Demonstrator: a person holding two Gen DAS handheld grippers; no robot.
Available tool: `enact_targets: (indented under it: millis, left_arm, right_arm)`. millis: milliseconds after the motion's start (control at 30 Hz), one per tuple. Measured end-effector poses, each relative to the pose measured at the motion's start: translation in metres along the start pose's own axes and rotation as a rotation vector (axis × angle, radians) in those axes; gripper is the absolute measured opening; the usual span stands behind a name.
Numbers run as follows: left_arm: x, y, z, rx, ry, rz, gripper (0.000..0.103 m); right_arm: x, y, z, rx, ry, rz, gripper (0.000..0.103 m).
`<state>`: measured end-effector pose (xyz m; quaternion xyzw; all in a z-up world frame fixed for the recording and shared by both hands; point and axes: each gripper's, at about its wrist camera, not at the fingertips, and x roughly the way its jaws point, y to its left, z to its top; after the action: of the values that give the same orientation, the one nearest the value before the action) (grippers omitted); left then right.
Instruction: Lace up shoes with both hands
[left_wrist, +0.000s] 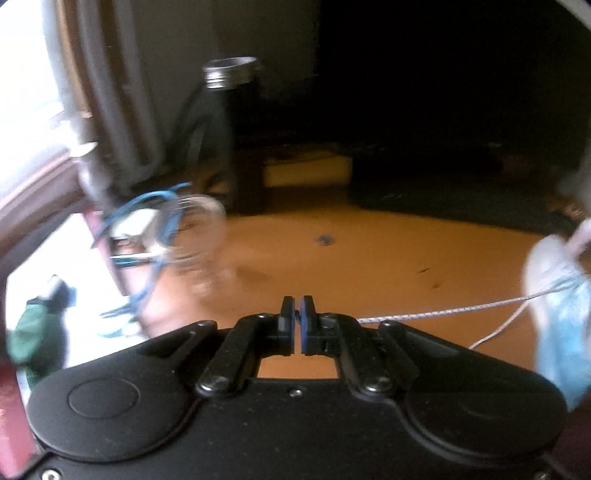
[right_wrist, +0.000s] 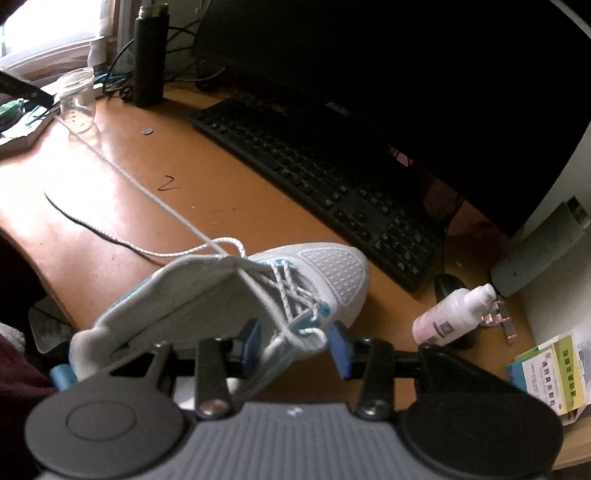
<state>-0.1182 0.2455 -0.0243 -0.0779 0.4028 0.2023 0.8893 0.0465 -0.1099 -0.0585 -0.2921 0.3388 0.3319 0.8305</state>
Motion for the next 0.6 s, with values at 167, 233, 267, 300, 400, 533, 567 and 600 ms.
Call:
enact_targets:
  millis: [167, 233, 267, 300, 400, 533, 567, 600]
  left_arm:
    - [-0.006, 0.008, -0.009, -0.023, 0.026, -0.016, 0.000]
    - [-0.005, 0.001, -0.013, 0.002, 0.060, -0.055, 0.000]
    - [-0.004, -0.004, -0.017, 0.018, 0.080, -0.077, 0.000]
    - [-0.003, -0.007, -0.021, 0.022, 0.107, -0.105, 0.000]
    - [0.003, -0.018, -0.028, 0.044, 0.160, -0.158, 0.000]
    - [0.009, -0.027, -0.029, 0.061, 0.175, -0.177, 0.038]
    - [0.012, -0.026, -0.028, 0.051, 0.174, -0.169, 0.038]
    - [0.015, -0.024, -0.027, 0.042, 0.177, -0.159, 0.038]
  right_arm:
    - [0.000, 0.001, 0.000, -0.011, -0.001, -0.003, 0.043]
    - [0.000, 0.002, 0.001, -0.015, 0.000, -0.006, 0.043]
    - [0.000, 0.002, 0.001, -0.016, 0.001, -0.007, 0.043]
    - [0.000, 0.002, 0.001, -0.016, 0.001, -0.008, 0.044]
    - [-0.002, 0.001, 0.002, 0.008, -0.003, 0.000, 0.045]
    - [-0.009, -0.005, 0.007, 0.076, -0.026, 0.033, 0.045]
    - [-0.012, -0.007, 0.010, 0.091, -0.037, 0.039, 0.045]
    - [-0.014, -0.007, 0.012, 0.100, -0.045, 0.044, 0.045]
